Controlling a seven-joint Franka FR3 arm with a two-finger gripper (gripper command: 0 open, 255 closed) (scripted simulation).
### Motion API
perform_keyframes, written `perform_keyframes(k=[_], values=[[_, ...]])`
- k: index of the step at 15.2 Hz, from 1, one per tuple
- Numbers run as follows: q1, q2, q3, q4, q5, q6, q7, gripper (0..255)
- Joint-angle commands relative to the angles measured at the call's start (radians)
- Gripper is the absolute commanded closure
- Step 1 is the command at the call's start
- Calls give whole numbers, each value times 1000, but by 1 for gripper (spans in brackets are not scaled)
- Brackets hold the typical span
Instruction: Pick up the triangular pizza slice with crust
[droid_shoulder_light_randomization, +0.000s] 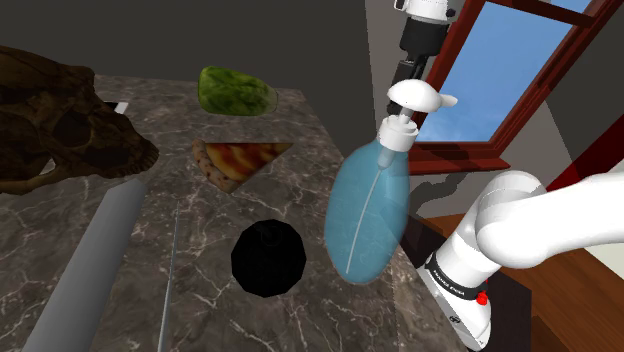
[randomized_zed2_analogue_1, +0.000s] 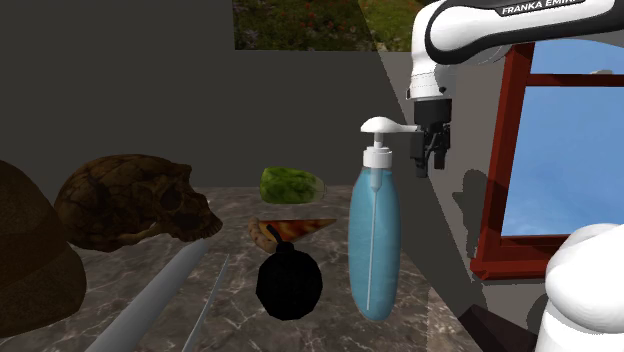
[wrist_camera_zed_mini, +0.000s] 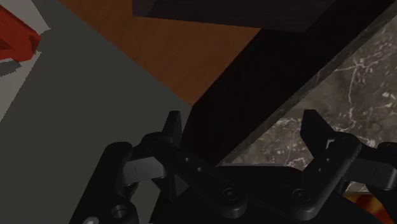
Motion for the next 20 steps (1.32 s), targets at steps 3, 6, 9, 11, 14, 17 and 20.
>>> perform_keyframes(k=[3,6,9,11,14,17,20], values=[[12,27,43,2,26,32,51,0],[27,76,107,15,60,81,126,0],[38,136,172,39,86,130,200,0],[44,181,215,62,97,162,250,0],[48,257,278,105,104,207,326,0],[49,342,341,160,96,247,405,0],[48,437,403,226,73,281,488,0]])
